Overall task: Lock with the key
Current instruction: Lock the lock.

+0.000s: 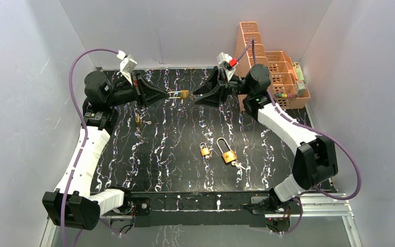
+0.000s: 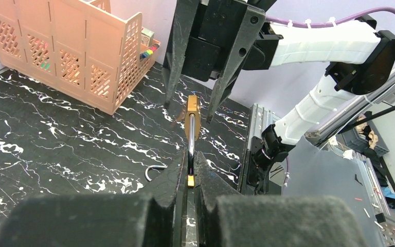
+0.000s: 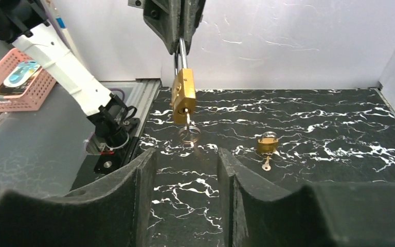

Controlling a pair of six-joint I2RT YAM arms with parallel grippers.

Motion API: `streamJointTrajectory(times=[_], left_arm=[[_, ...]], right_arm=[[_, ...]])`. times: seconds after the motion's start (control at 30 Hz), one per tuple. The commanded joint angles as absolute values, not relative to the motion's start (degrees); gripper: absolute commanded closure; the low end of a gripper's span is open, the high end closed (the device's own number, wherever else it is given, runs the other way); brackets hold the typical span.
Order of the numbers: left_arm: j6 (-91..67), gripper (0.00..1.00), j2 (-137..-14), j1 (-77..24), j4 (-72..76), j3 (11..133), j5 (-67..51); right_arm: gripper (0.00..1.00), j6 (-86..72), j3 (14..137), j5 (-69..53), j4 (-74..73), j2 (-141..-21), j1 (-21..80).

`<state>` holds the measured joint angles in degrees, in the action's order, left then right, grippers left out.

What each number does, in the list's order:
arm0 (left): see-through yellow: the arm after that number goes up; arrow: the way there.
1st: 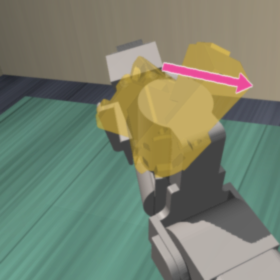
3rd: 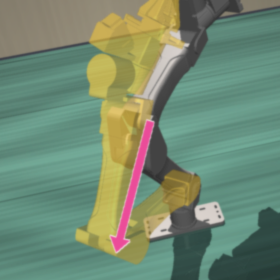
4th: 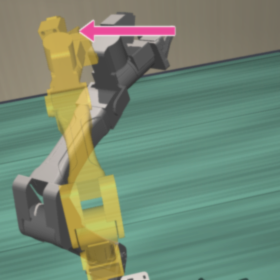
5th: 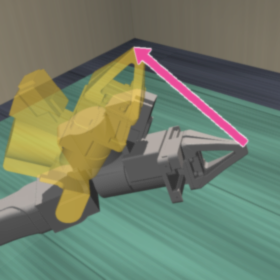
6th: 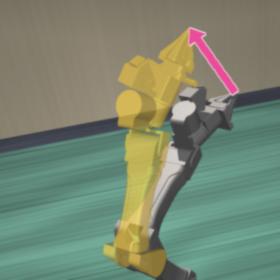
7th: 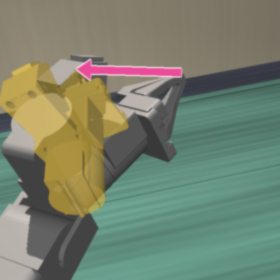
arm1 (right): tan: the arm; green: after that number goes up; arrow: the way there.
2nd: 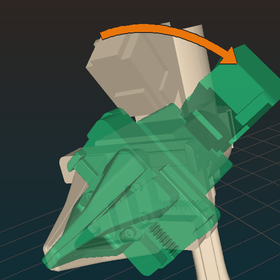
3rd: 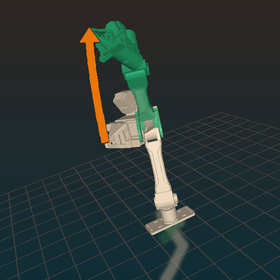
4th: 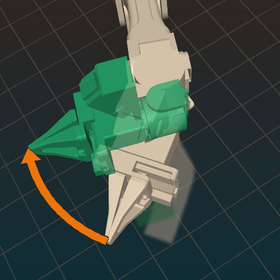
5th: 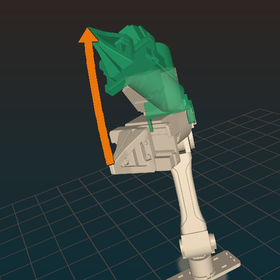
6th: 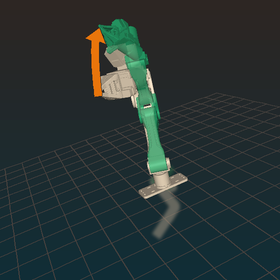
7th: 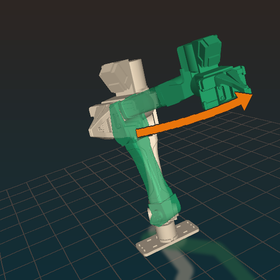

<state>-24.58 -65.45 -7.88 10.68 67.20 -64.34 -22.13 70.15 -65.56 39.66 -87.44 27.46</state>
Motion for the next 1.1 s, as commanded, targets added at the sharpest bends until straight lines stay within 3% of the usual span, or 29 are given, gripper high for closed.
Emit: streamJointTrajectory(times=[0.0,0.07,0.27,0.37,0.47,0.57,0.7,0.83,1.07], left_arm=[[-25.7,1.0,-64.9,-7.6,13.6,68.9,-66.1],[-26.0,1.0,-65.1,-7.6,14.2,68.8,-66.2],[-27.3,1.0,-65.5,-7.6,16.3,67.9,-67.1],[-27.3,1.0,-65.6,-7.6,16.3,68.0,-67.1],[-27.0,1.0,-65.9,-7.6,16.1,68.1,-67.1],[-24.4,1.0,-65.9,-7.6,13.0,69.0,-66.6],[-20.4,1.0,-65.7,-5.6,7.9,71.3,-66.5],[-16.3,1.0,-63.6,-1.5,1.0,72.0,-66.3],[-8.1,1.0,-62.6,-0.9,-18.1,74.5,-47.7]], right_arm=[[0.54,-24.3,74.2,-69.5,43.5,-88.1,27.9],[0.59,-24.3,75.0,-69.5,42.7,-88.9,28.1],[0.51,-24.3,77.1,-69.1,42.6,-90.3,28.6],[0.51,-24.2,78.5,-69.6,42.0,-91.0,28.9],[0.63,-24.2,79.8,-69.9,41.4,-91.5,28.9],[1.0,-20.6,80.3,-69.4,35.7,-91.0,28.9],[1.0,-19.1,77.5,-69.2,33.1,-88.5,26.5],[1.0,-29.9,68.9,-69.7,47.0,-84.3,17.6],[1.0,-29.2,66.2,-66.1,44.5,-85.2,18.0]])
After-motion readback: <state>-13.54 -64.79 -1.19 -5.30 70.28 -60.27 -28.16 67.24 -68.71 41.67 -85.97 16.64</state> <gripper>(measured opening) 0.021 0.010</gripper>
